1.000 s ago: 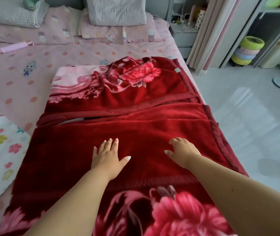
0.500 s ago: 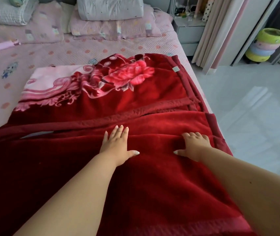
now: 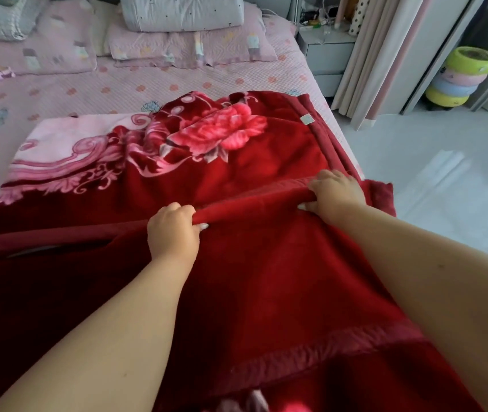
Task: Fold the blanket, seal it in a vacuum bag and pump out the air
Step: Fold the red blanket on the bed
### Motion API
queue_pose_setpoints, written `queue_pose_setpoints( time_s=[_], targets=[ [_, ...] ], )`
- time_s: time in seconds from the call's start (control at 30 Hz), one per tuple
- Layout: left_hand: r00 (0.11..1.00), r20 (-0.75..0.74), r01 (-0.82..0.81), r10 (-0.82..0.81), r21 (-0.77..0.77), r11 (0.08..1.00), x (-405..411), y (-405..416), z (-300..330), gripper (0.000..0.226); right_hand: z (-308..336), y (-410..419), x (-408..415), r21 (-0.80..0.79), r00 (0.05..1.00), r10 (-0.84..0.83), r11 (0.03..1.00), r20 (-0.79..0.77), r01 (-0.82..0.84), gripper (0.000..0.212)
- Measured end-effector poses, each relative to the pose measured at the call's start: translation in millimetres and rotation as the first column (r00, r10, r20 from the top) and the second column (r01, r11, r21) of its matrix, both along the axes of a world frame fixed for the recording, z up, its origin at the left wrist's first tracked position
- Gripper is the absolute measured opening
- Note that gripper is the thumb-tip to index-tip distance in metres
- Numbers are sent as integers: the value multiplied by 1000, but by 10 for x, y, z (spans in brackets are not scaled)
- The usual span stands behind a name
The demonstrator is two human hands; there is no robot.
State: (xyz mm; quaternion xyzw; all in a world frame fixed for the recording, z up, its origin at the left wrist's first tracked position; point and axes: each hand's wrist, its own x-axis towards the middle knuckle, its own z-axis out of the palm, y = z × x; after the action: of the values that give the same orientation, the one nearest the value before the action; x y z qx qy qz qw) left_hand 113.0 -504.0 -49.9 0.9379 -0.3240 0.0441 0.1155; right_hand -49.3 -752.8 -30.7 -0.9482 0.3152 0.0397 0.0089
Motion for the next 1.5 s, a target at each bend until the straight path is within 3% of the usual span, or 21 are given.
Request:
queue_pose_setpoints(
  time_s=[0.1, 0.17, 0.23, 0.33, 0.43, 0.5, 0.6, 0.7, 0.8, 0.87, 0.93, 1.03, 1.17, 1.27, 1.33, 1.5],
  targets=[
    [1000, 0, 5, -5, 94, 996, -38, 29, -277, 30, -400, -28, -19, 258, 982, -128, 953, -140, 161, 70],
    [999, 22, 24, -26, 91, 996, -65, 56, -375, 30, -473, -66, -98, 254, 971, -112, 953, -212, 165, 76],
    [998, 50, 29, -32, 54, 998, -94, 68, -355, 28, -347, -148, -158, 210, 970, -14, 976, -242, 66, 61],
    [996, 87, 33, -25, -84, 996, -108, -13, -187, 26, -18, -317, -188, 123, 991, 23, 992, -130, -7, 36],
    [1000, 1, -6, 6, -83, 997, -221, -106, -115, 38, -53, -243, -219, -89, 992, -40, 996, -120, 30, 53],
    [996, -84, -12, 4, -86, 996, -457, -136, -132, 59, -208, -32, -301, -40, 988, -115, 993, -107, 112, 70],
    [975, -105, 183, -194, -105, 977, -1047, -154, -141, 68, -386, 338, -550, 164, 983, -182, 970, -10, 181, 72],
    [907, -240, 370, -345, 66, 927, -1501, -73, -248, 70, -544, 748, -885, 285, 977, -210, 934, -48, 214, 76],
    [880, -376, 410, -290, 295, 863, -1605, 26, -428, 65, -676, 1037, -1191, 323, 972, -168, 922, -164, 213, 79],
    [879, -403, 395, -254, 318, 862, -1601, -9, -404, 64, -651, 1051, -1395, 315, 962, -233, 911, -140, 266, 79],
    [873, -423, 384, -242, 292, 876, -1623, -28, -345, 65, -575, 1008, -1709, 307, 887, -452, 834, -99, 459, 89],
    [872, -417, 394, -257, 285, 874, -1779, 101, -274, 66, -474, 987, -2241, 426, 655, -742, 552, -142, 717, 113],
    [865, -428, 410, -263, 299, 862, -2115, 238, -190, 65, -362, 985, -2632, 544, 547, -809, 366, -215, 755, 100],
    [854, -451, 419, -260, 300, 857, -2321, 187, -117, 64, -358, 1000, -2882, 666, 467, -829, 164, -307, 728, 111],
    [848, -467, 417, -251, 296, 859, -2480, 170, -98, 64, -380, 1029, -3031, 736, 473, -797, 54, -375, 675, 114],
    [868, -455, 361, -200, 300, 883, -2925, 82, -114, 64, -232, 853, -3201, 791, 614, -632, 3, -473, 612, 112]
  ],
)
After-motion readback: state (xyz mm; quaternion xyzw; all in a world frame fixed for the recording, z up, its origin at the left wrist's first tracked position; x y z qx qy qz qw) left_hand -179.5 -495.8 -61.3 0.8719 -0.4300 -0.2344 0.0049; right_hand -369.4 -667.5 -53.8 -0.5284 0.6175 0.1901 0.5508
